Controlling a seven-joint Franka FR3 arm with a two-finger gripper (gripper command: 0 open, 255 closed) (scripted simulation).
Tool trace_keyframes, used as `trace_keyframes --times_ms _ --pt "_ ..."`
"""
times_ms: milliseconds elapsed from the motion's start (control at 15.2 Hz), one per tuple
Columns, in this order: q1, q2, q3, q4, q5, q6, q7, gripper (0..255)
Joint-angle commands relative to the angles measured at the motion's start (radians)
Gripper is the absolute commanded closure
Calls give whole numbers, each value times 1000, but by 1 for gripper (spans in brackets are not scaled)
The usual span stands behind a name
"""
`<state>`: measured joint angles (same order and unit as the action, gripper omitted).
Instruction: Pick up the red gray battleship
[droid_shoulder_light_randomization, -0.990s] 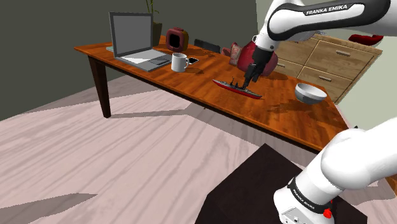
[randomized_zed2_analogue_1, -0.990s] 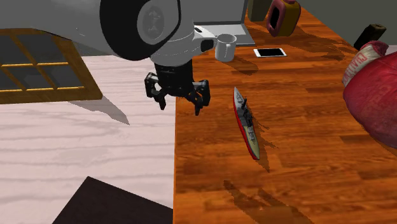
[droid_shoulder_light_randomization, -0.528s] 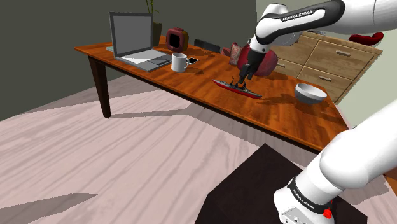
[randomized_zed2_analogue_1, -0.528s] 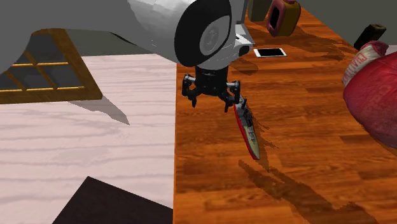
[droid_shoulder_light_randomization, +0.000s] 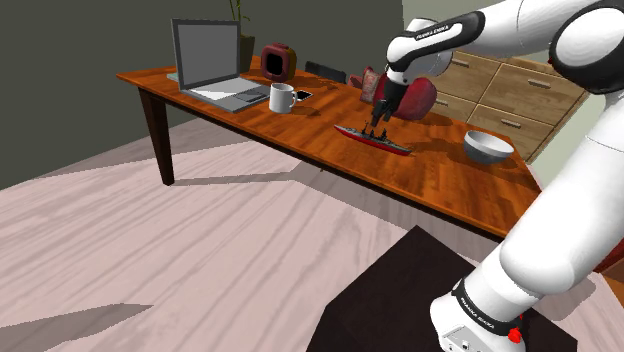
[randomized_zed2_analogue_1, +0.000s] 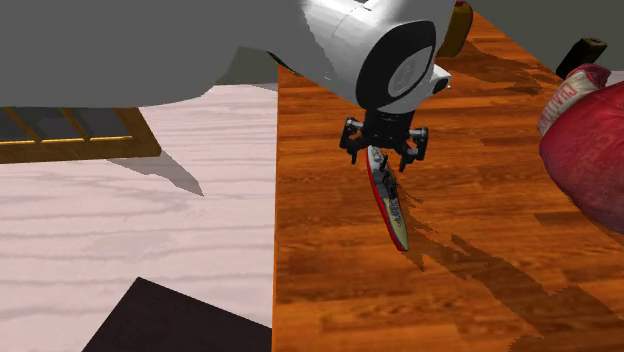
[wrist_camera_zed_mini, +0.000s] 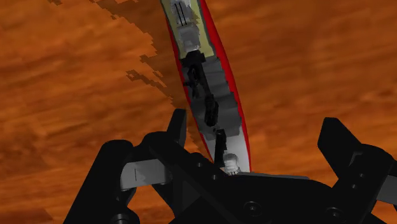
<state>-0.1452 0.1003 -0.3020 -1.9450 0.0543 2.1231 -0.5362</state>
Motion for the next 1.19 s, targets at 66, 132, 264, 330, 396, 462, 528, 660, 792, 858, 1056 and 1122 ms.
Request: trace_keyframes --times_ms 66,132,264,330,396,462,528,660,792,858,1056,1122 --pt "-26 103 -10 106 44 2 -43 0" --pt "-27 107 -8 98 46 15 -44 0" --pt "-28 117 -7 82 50 39 -48 0" --pt "-28 122 -6 75 53 51 -50 0" --pt "-29 127 -6 68 55 63 -51 0" --pt "-29 132 -5 61 58 75 -53 0" --pt "-30 138 -4 54 61 87 -55 0" --pt "-30 141 -4 50 62 93 -56 0" --pt "-31 140 -4 50 62 93 -57 255" --pt "-31 140 -4 49 62 93 -57 255" --pt "-31 140 -4 50 62 93 -57 255" --pt "-31 140 -4 50 62 93 -57 255"
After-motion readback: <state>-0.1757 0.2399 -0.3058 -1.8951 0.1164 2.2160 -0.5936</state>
